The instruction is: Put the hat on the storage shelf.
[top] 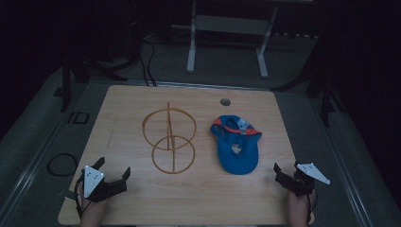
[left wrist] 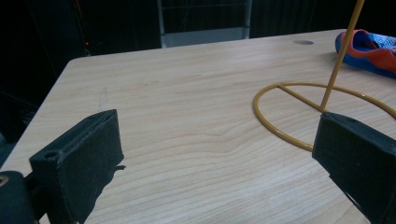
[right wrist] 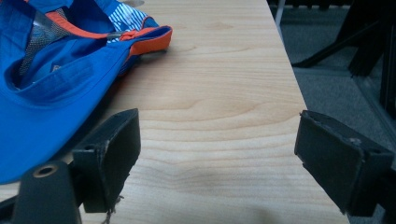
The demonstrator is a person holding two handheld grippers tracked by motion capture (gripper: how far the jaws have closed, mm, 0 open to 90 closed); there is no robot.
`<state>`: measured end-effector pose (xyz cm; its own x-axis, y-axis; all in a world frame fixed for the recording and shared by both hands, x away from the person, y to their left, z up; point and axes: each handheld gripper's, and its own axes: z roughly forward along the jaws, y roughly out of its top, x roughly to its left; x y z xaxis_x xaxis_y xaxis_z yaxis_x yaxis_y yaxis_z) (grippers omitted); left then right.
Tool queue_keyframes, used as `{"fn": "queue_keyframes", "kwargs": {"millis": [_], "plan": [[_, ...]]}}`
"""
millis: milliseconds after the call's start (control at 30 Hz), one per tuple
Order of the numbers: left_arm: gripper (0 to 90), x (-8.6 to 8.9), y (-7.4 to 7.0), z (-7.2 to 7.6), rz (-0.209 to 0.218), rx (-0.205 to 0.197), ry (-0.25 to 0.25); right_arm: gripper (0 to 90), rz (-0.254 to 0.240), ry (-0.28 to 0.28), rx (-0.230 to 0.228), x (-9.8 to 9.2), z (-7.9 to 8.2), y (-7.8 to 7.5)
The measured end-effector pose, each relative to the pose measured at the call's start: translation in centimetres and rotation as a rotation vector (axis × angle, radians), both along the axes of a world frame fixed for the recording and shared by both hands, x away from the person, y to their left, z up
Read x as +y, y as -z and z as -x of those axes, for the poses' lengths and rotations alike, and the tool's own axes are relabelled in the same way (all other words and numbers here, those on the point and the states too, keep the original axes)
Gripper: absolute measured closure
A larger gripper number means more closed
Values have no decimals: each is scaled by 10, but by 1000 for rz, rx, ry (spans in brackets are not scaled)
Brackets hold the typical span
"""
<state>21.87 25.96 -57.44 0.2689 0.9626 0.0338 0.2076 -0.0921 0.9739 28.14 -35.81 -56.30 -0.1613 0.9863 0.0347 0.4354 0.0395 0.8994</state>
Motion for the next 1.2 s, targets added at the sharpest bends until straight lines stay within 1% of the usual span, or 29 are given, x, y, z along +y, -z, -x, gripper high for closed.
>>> {"fn": "queue_keyframes", "kwargs": {"millis": [33,100,167,267,300,333,367,467,500,533,567,633,733,833,900,967,1000,1033,1067,1100,1133,1167,1200], "plan": [[20,0,0,0,0,1,-2,143,-6,-3,7,0,0,-1],[20,0,0,0,1,1,-1,142,-9,-28,31,3,-2,-4],[20,0,0,0,6,2,-3,142,26,-53,51,7,-6,-9],[20,1,0,0,8,3,-1,142,15,-98,79,12,-12,-19],[20,1,0,0,8,3,-1,142,15,-98,79,12,-12,-19],[20,1,0,0,8,3,-1,142,14,-115,82,14,-13,-22],[20,0,-1,1,5,-2,8,141,25,-141,97,17,-18,-28],[20,-1,-1,0,11,-4,18,137,5,-178,108,21,-25,-36],[20,-1,-1,0,11,-4,18,137,5,-178,108,21,-25,-36],[20,-1,-1,0,11,-4,18,137,21,-187,112,23,-27,-39],[20,-2,-1,0,11,1,19,137,32,-206,125,28,-32,-44],[20,-3,-1,-1,18,3,25,137,9,-228,135,31,-36,-49],[20,-4,-1,-1,23,3,26,136,1,-236,122,37,-44,-57],[20,-4,-2,-1,27,3,27,130,-18,-219,71,42,-50,-66],[20,-5,-2,-1,34,6,29,130,-1,-215,55,47,-56,-72],[20,-5,-2,-2,42,14,38,153,1,-229,48,50,-64,-77],[20,-6,-2,-2,42,18,44,180,4,-230,39,51,-68,-79],[20,-6,-1,-2,24,19,53,210,8,-228,35,52,-72,-81],[20,-7,-1,-2,7,15,58,216,11,-228,37,53,-77,-82],[20,-7,-1,-2,7,15,58,216,11,-228,37,53,-77,-82],[20,-7,-1,-2,7,15,58,216,8,-232,42,54,-82,-83],[20,-10,0,-2,-18,13,69,237,8,-232,42,54,-82,-83],[20,-11,0,-2,-23,11,73,291,37,-251,72,59,-99,-83]]}}
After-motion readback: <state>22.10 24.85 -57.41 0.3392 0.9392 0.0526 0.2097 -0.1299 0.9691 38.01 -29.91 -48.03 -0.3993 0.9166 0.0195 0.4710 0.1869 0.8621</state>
